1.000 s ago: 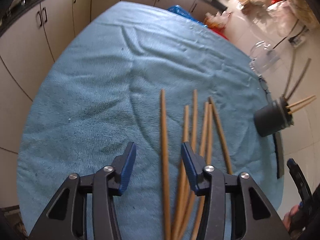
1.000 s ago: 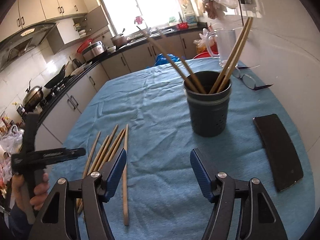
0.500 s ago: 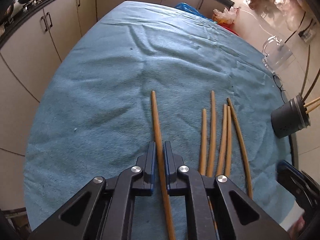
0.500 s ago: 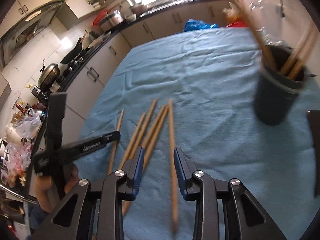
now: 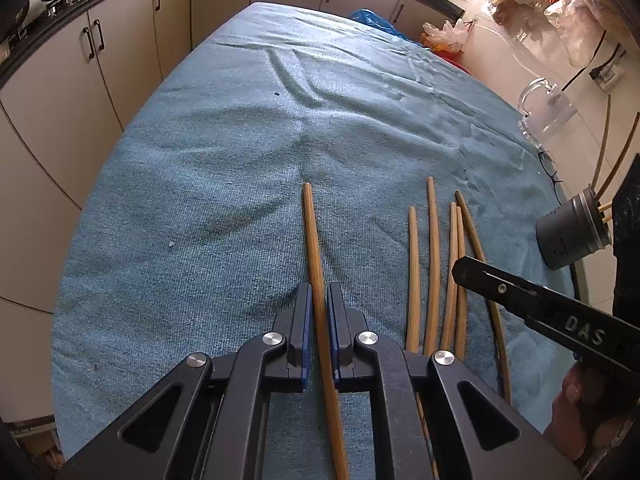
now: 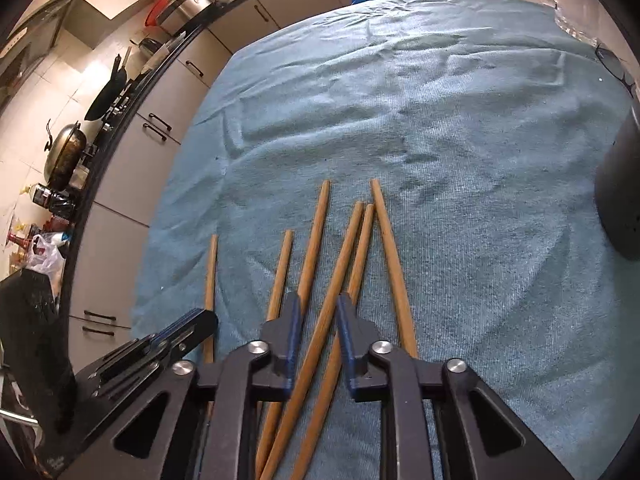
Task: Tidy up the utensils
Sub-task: 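Move the left tool back to the chopsticks and close on one, then lift the chopstick upright with the left tool and carry it toward the grey cup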
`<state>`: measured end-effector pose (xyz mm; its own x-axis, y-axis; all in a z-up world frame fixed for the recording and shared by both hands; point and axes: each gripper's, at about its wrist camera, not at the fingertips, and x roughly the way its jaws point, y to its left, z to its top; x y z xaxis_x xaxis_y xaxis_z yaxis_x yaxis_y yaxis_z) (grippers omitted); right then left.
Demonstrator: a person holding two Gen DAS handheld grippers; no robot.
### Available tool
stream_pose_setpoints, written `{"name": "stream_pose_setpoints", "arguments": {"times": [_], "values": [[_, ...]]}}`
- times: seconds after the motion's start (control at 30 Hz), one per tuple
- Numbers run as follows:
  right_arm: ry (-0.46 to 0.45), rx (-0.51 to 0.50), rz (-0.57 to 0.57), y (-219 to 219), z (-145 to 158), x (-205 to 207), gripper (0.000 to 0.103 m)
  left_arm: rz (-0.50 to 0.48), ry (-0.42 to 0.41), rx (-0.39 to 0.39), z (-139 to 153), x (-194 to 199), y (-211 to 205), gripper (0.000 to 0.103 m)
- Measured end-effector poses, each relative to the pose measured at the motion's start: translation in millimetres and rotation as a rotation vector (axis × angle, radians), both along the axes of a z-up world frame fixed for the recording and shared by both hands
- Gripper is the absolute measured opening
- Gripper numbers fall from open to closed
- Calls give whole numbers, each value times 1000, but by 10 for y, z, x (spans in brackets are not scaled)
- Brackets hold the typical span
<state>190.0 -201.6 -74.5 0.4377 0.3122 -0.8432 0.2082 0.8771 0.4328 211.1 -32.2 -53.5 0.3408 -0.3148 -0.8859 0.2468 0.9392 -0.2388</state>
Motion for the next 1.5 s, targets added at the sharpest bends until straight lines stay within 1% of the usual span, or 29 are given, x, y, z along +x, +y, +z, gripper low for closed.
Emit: {"name": "stream_pose_setpoints", "arguments": {"times": [0.07,0.1,0.2,0.27,0.33,0.5,0.53,0.6,0.7,0.8,0.9,1.1,1.23,1.37,1.5], "values": [[11,-20,-1,12,2,27,15,-2,3,-7,-2,1,11,9],[19,-30,0,22,3,45,12,-3,4,-9,-3,3,13,9],[49,-92,14,93,19,145,12,-5,7,-13,-5,7,20,9],[77,-160,12,138,-15,210,10,-6,8,-15,-5,9,21,9],[90,-198,26,176,0,251,10,-9,10,-16,-7,15,21,9],[92,-244,51,229,1,325,11,-19,1,21,0,71,-72,8],[86,-242,54,230,2,329,10,-21,-3,31,5,68,-93,8],[68,-220,51,216,-3,308,9,-17,-8,23,7,55,-101,7],[25,-132,30,127,5,242,7,-25,-11,-17,29,28,-49,7],[-61,-97,25,82,150,85,7,-8,-58,-53,181,-39,53,7],[-155,-81,22,55,358,-97,7,0,-120,-97,427,-143,137,6],[-390,-82,31,59,846,-560,7,-1,-247,-122,918,-442,196,6],[-517,-95,11,38,1089,-885,7,-9,-298,-145,1150,-602,204,6],[-575,-89,-18,-24,1192,-1032,7,-14,-321,-149,1261,-669,181,6],[-599,-72,-46,-144,1239,-1154,7,-15,-329,-152,1324,-709,148,6]]}}
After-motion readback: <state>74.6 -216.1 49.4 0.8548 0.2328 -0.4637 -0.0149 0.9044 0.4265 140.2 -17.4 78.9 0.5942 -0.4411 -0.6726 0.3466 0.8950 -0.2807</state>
